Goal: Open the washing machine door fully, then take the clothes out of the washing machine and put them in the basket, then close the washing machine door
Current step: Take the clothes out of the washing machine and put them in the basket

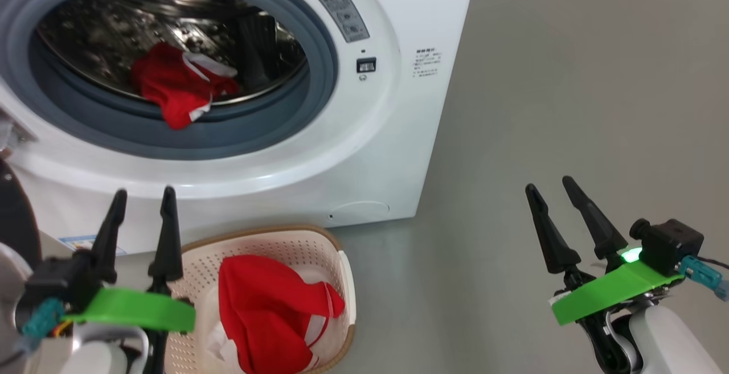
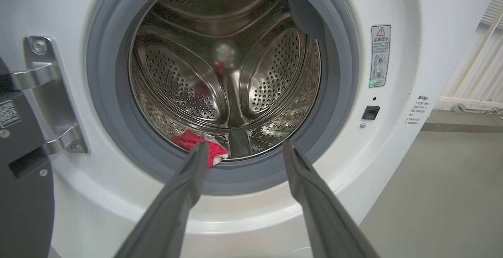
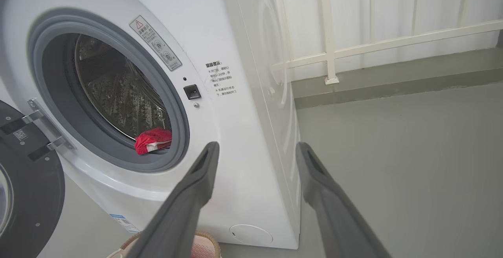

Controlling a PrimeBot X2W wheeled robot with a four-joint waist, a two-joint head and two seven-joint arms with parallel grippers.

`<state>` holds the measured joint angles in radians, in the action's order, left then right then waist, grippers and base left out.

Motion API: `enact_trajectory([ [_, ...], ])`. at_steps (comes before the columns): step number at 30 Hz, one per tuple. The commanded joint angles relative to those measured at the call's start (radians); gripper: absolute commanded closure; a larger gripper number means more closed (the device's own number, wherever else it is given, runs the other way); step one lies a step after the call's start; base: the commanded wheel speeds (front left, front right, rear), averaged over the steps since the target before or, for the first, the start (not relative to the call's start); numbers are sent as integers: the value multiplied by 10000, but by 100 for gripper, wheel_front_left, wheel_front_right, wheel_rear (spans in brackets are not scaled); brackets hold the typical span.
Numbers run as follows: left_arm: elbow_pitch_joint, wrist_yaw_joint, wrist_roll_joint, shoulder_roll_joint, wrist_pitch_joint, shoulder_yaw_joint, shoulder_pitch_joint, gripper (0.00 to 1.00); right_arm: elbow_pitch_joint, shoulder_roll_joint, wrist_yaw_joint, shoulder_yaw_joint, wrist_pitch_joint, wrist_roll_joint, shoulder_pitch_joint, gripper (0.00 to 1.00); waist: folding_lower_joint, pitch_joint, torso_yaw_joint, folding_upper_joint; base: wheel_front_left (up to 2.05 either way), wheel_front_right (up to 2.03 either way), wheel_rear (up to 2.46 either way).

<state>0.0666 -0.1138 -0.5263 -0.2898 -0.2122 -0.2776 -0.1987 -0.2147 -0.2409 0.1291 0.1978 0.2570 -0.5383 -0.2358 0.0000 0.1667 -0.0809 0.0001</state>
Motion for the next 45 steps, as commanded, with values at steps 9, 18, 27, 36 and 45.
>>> enact_trajectory([
  [9,1317,350,112,-368,298,181,-2179,0,313,206,16,51,48,399,-485,0,0,915,-351,-1,0,0,0],
  [18,3256,540,226,-368,616,26,-3902,0,349,354,16,-29,48,634,-749,0,0,1458,-631,-1,0,0,0],
  [27,5591,510,698,-478,1006,-250,-6165,0,463,612,16,-64,48,860,-1006,0,0,2162,-975,-1,0,0,0],
  [36,7785,419,1173,-642,1149,-521,-8289,0,581,843,16,-26,48,858,-1315,0,0,2895,-1308,-1,0,0,0],
  [45,9515,314,1507,-676,1244,-839,-9636,0,643,1020,16,-37,48,866,-1457,0,0,3416,-1536,-1,0,0,0],
])
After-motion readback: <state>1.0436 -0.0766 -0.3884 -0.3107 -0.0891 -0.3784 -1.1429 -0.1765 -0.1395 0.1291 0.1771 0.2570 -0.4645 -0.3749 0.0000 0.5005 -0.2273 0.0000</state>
